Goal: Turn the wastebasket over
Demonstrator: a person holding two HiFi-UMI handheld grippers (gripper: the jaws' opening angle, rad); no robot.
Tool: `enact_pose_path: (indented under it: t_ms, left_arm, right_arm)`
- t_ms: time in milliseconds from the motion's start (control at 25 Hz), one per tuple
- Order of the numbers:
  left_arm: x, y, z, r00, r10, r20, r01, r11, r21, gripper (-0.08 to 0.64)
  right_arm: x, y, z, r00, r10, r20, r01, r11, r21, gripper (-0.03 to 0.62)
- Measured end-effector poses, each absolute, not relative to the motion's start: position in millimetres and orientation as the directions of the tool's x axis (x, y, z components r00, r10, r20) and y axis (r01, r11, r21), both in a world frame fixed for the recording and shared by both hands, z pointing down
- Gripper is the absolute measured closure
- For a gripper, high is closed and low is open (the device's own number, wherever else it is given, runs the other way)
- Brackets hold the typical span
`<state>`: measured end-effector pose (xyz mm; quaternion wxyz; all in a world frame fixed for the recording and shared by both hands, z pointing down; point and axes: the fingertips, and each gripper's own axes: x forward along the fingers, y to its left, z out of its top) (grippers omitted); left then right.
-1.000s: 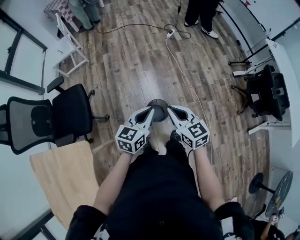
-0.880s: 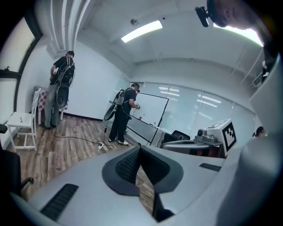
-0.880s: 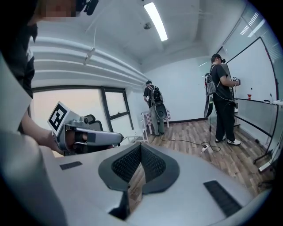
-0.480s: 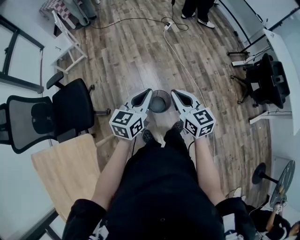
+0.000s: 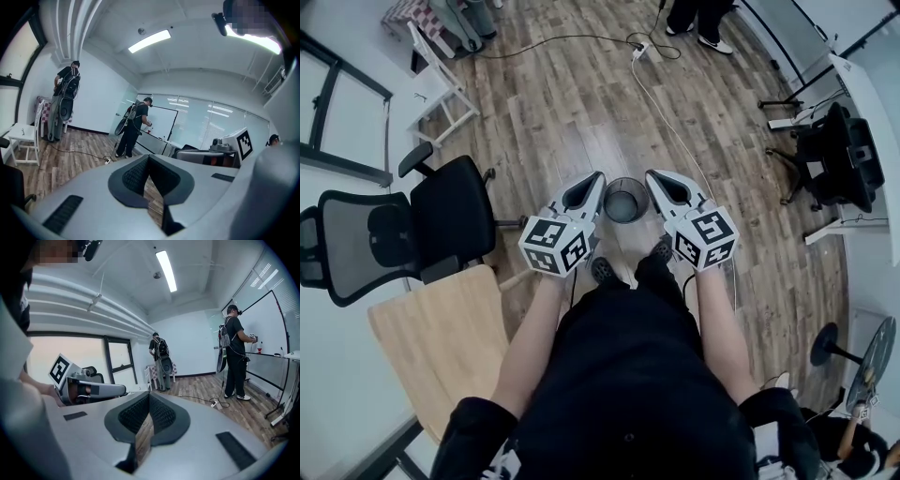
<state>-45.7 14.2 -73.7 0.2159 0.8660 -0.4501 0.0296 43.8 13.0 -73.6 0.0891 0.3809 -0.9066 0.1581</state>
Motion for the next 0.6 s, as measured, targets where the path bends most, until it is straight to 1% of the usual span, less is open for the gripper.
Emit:
enact_pose_path:
  t_ms: [320,600]
  left_arm:
    - [-53,14,-74,0.574,-0.783,0.241,-0.803,-0.480,0.353,0.543]
    - [-46,19,-69,0.582,-0.771,0.257,-0.801,-0.489,0.347,0.543]
  right_arm:
    - [35,17,-80,-0.713,-0.641,0.285,-0.698,0.687,-0.200,0.560]
    - [43,23,-75,-0.716,-0.636,0.289,-0.695,0.689,-0.205,0.560]
